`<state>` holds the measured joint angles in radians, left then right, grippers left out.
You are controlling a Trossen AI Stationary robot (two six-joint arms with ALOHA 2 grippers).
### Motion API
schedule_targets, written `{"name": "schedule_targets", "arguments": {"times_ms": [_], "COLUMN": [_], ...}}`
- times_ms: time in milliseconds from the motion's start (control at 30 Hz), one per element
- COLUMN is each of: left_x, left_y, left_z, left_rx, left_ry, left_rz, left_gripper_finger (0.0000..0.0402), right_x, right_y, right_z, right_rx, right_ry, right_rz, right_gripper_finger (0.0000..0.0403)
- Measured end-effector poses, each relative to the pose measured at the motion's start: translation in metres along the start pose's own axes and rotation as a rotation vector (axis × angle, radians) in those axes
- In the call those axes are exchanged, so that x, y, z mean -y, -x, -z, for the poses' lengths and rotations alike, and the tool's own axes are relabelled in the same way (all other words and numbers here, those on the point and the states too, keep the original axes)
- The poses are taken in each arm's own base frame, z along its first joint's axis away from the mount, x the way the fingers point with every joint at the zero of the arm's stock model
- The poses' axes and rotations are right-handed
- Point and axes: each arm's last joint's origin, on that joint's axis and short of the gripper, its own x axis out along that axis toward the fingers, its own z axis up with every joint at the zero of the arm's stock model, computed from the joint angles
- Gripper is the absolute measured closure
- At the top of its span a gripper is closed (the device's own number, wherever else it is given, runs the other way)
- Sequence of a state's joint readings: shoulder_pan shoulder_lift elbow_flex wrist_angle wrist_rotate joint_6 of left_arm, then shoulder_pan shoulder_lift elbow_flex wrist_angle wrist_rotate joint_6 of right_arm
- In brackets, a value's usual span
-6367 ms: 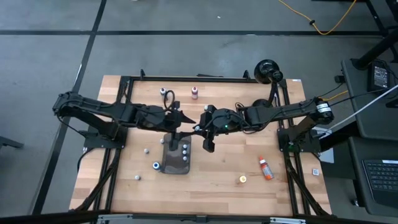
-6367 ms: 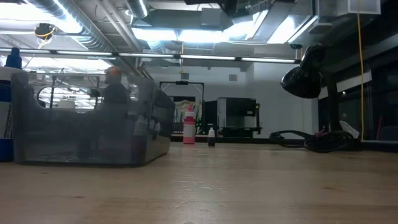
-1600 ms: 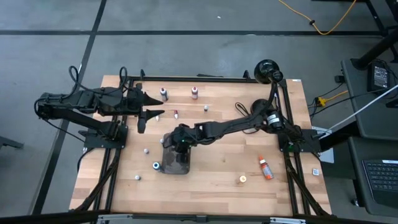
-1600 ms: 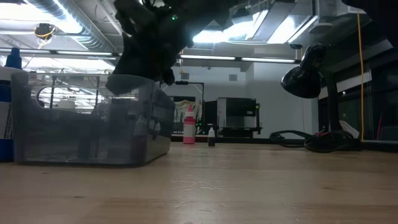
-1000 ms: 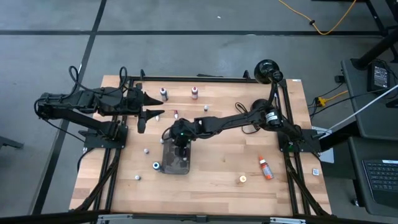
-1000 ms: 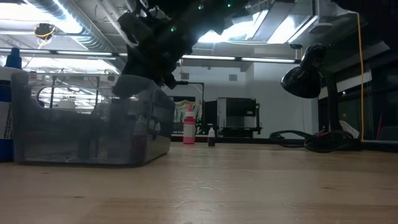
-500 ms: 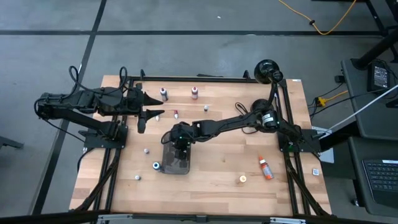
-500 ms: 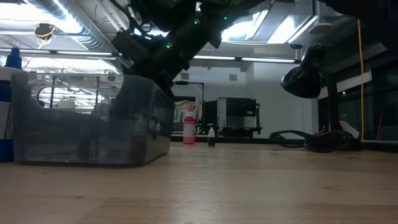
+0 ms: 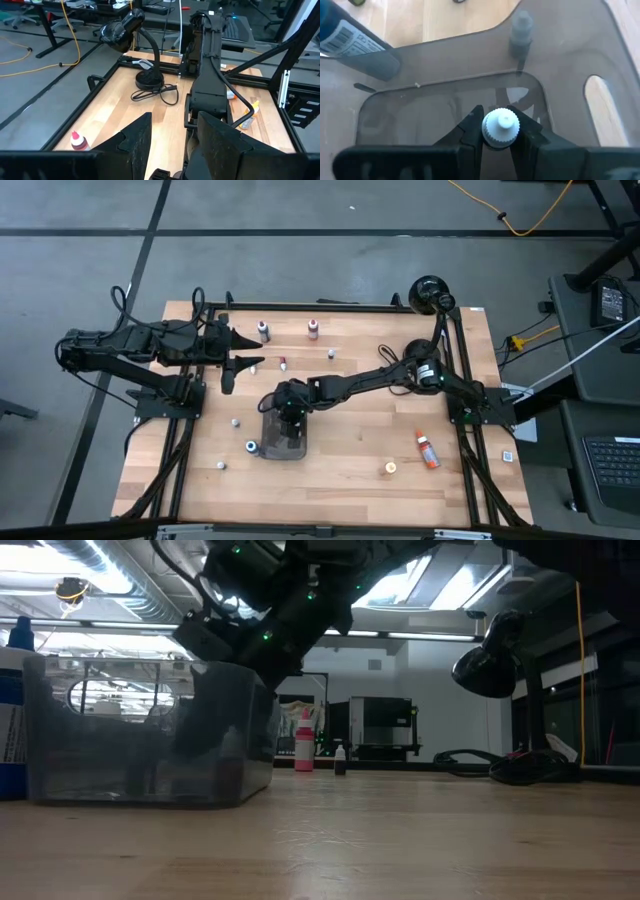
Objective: Pick & Place food coloring
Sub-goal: Put the bottom red food coloring bottle into the bin
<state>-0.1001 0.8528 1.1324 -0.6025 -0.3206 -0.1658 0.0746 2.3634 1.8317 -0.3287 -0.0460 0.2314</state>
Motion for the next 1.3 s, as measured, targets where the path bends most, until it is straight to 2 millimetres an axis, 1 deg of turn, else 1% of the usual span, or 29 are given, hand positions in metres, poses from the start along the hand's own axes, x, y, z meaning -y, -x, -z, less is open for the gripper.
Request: {"name": "schedule_targets", "arguments": {"times_ms": [433, 700, 1300], "left_x": [0.0000, 0.0001, 0.0000], "left_y": [0.0001, 0.0000, 0.0001], "left_z": [0.0000, 0.0000, 0.0000], "left_rx": [0.000, -0.001, -0.001], "left_ry": [-0.004, -0.004, -0.021], "left_rz": [0.002, 0.004, 0.004], "left_gripper_finger": [0.0247, 0.0247, 0.0247], "right_x": [0.0003, 0.0005, 0.0004], "right_y": [0.0000, -0.0001, -0.0002], "right_z": [0.0002, 0.0005, 0.0006], "right_rx": [-0.003, -0.005, -0.005], "right_ry": [0.017, 0.026, 0.023], "right_rz": [0.001, 0.002, 0.002], "right_gripper_finger": [0.0326, 0.0309, 0.0310]}}
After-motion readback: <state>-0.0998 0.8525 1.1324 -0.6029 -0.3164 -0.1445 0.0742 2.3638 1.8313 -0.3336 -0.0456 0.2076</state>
